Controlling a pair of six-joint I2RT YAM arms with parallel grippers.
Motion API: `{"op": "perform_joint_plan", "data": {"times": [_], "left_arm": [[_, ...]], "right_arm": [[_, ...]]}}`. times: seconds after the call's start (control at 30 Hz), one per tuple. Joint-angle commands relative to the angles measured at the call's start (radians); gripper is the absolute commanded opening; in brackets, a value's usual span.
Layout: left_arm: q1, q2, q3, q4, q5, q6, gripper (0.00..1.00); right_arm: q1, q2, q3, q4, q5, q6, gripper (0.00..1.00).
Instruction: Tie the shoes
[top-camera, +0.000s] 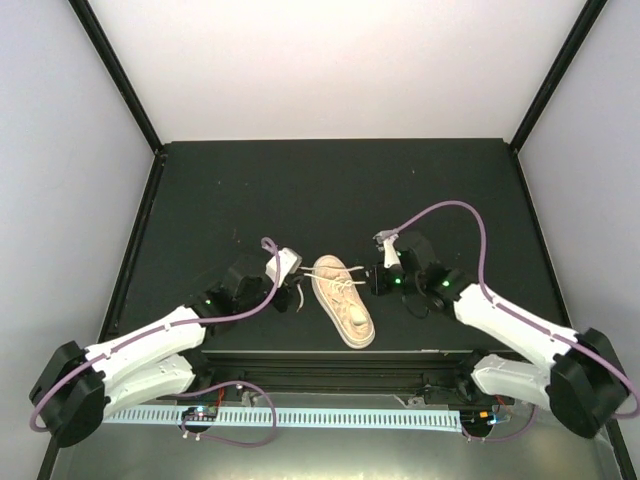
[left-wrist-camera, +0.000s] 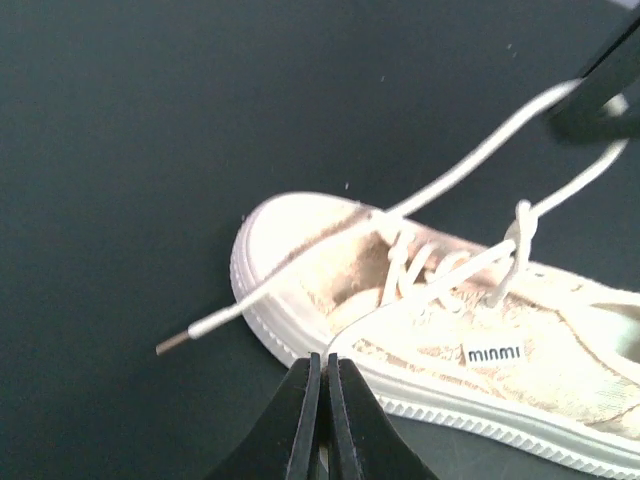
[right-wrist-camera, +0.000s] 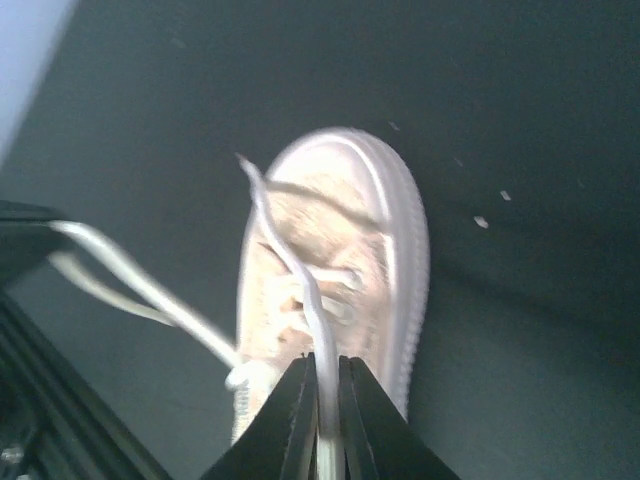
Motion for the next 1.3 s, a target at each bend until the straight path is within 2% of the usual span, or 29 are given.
{"op": "perform_joint_plan", "data": {"times": [0.0,0.13,0.3,0.33,0.37,0.43,0.47,0.63,0.9,1.27], "left_arm": [[0.008,0.067,0.003,-0.029,0.009,-0.120,0.02],[0.018,0.162,-0.010,0.034,0.048,-0.192,0.01],[0.050,0.271,0.023,0.089,0.107,-0.212,0.02],[0.055,0.285,0.031,0.097,0.116,-0.213,0.02],[0.059,0.296,0.037,0.102,0.119,-0.213,0.01],[0.062,0.309,0.043,0.110,0.126,-0.212,0.02],[0.062,0.312,0.043,0.112,0.131,-0.213,0.02],[0.063,0.283,-0.001,0.113,0.127,-0.253,0.02],[0.062,0.201,-0.076,0.145,0.147,-0.301,0.02],[0.066,0.194,-0.088,0.161,0.173,-0.314,0.02]], "right_arm": [[-0.008,-0.151,-0.071,0.259,-0.145,-0.024,0.12],[-0.006,-0.237,-0.145,0.404,-0.394,-0.084,0.20],[-0.003,-0.208,-0.156,0.380,-0.625,-0.134,0.21],[-0.002,-0.205,-0.154,0.352,-0.611,-0.134,0.21],[-0.002,-0.205,-0.151,0.320,-0.520,-0.126,0.24],[-0.002,-0.199,-0.130,0.228,-0.299,-0.104,0.44],[-0.003,-0.186,-0.102,0.171,-0.208,-0.106,0.46],[-0.002,-0.054,0.067,-0.002,-0.109,-0.221,0.58],[0.095,0.234,0.320,-0.185,0.029,-0.445,0.54],[0.183,0.480,0.415,-0.106,0.132,-0.532,0.48]]}}
